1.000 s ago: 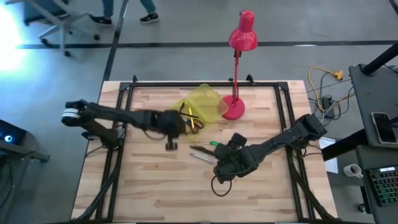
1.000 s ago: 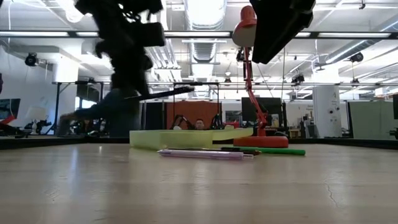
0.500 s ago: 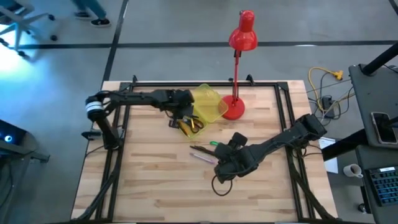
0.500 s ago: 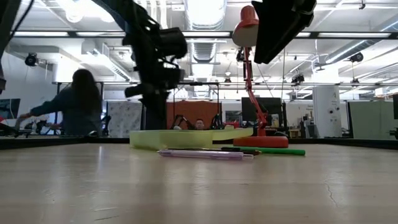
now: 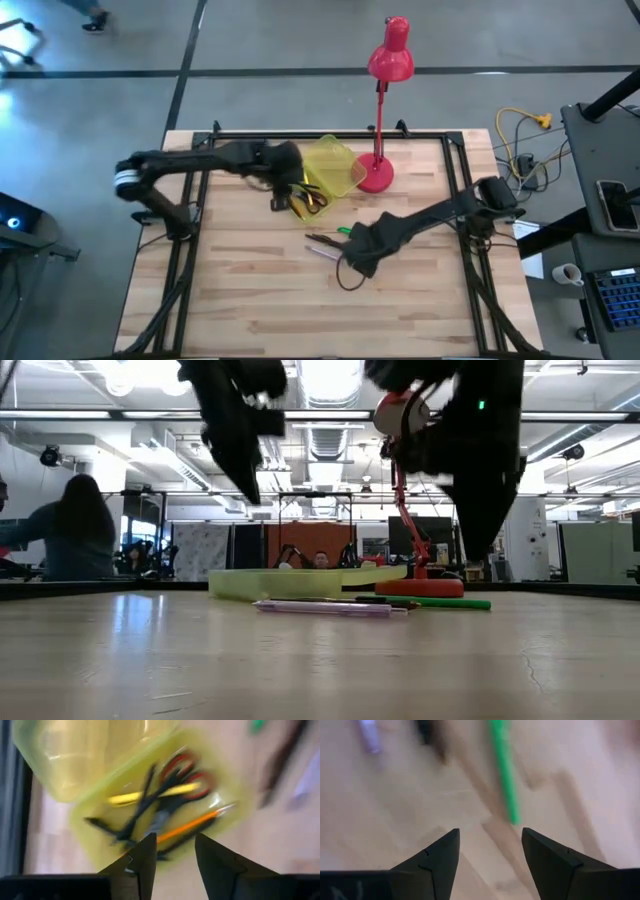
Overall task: Pick & place school supplies into a supply box
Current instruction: Put the green pen into the yellow supply box
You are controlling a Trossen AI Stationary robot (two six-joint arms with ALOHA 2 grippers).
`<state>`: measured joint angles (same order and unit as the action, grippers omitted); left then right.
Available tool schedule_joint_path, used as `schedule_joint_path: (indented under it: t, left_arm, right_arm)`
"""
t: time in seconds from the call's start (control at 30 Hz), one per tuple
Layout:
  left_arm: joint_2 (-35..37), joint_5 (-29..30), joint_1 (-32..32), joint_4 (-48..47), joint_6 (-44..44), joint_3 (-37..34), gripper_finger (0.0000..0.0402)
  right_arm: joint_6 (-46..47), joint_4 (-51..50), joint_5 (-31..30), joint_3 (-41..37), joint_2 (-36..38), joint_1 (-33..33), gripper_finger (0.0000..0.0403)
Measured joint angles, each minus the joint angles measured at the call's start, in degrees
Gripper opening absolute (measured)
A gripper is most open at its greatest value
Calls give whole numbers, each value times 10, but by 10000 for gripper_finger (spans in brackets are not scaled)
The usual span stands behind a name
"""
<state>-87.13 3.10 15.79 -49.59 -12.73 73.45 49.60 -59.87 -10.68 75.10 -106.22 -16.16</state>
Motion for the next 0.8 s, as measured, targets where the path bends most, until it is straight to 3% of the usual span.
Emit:
schedule_joint_path:
  t: [0.17, 0.37, 0.47, 0.63, 0.8]
  left_arm:
    - [119, -3, -91, 30, 127, -48, 120]
    - [219, 48, -197, 84, 249, -122, 120]
    - [242, 57, -226, 94, 299, -155, 120]
    - [261, 60, -256, 105, 355, -192, 120]
    - [262, 60, -272, 109, 375, -198, 120]
  right_arm:
    - [-137, 115, 13, -51, 0, 37, 206]
    - [-156, 163, 23, -74, 0, 80, 206]
    - [-163, 217, 52, -93, -6, 98, 205]
    - [-188, 267, 30, -121, -25, 113, 199]
    - [-194, 269, 33, -119, -51, 119, 136]
